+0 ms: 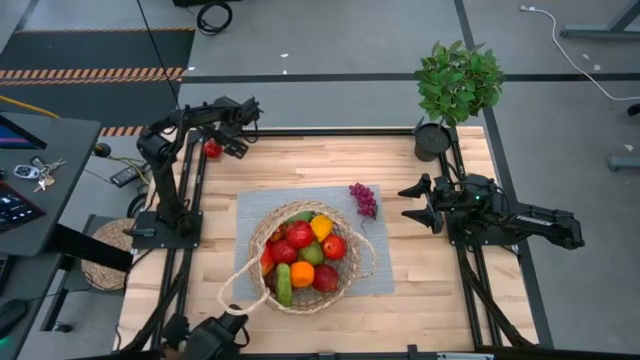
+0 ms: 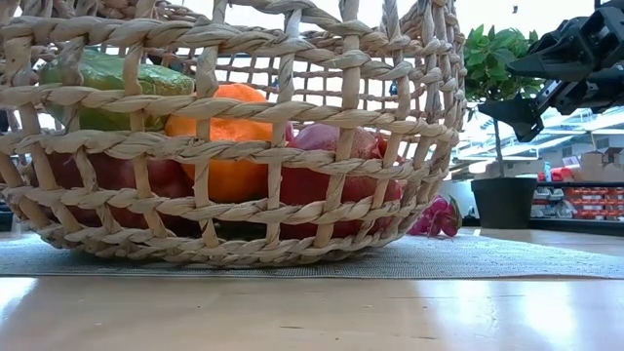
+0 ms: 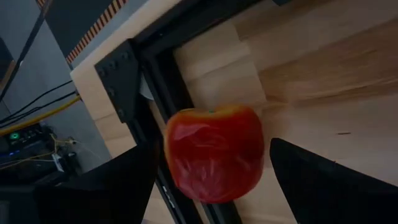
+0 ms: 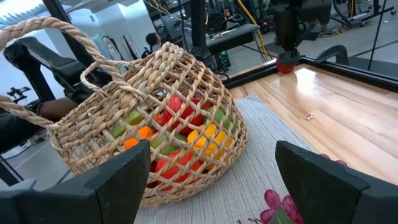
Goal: Build produce basket
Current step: Put the red apple into the brown basket
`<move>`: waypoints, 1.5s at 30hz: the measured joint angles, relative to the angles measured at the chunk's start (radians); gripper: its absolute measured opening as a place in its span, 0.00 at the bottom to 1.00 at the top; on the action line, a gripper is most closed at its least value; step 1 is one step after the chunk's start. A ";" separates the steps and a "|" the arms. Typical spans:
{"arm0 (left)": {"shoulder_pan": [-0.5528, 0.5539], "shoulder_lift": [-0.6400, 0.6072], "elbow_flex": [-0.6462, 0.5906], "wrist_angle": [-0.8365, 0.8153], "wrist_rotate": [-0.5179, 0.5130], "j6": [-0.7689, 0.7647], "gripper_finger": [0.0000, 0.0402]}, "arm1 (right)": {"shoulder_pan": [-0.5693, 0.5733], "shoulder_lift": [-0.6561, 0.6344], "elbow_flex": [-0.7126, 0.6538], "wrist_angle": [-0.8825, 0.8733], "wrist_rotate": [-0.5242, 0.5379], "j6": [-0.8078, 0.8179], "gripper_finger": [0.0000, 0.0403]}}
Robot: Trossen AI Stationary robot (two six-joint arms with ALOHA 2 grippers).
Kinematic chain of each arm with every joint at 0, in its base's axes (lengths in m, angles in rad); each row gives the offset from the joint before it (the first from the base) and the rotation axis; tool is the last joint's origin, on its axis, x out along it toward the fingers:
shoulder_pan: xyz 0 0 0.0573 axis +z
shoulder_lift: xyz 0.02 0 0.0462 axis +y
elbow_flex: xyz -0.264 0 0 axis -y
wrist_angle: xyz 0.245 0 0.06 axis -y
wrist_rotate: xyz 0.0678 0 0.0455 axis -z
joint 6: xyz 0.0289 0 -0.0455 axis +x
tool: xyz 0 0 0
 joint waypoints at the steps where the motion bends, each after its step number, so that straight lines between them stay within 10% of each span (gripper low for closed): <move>1: 0.000 0.006 0.000 -0.001 0.000 0.000 0.78 | 0.000 0.000 0.000 0.000 0.000 0.000 0.86; 25: -0.031 0.083 -0.001 -0.030 -0.060 0.013 0.63 | 0.000 0.000 0.000 0.000 0.000 0.000 0.86; 45: -0.226 -0.140 -0.002 -0.030 0.011 0.013 0.60 | 0.000 0.000 0.000 0.000 0.000 0.000 0.86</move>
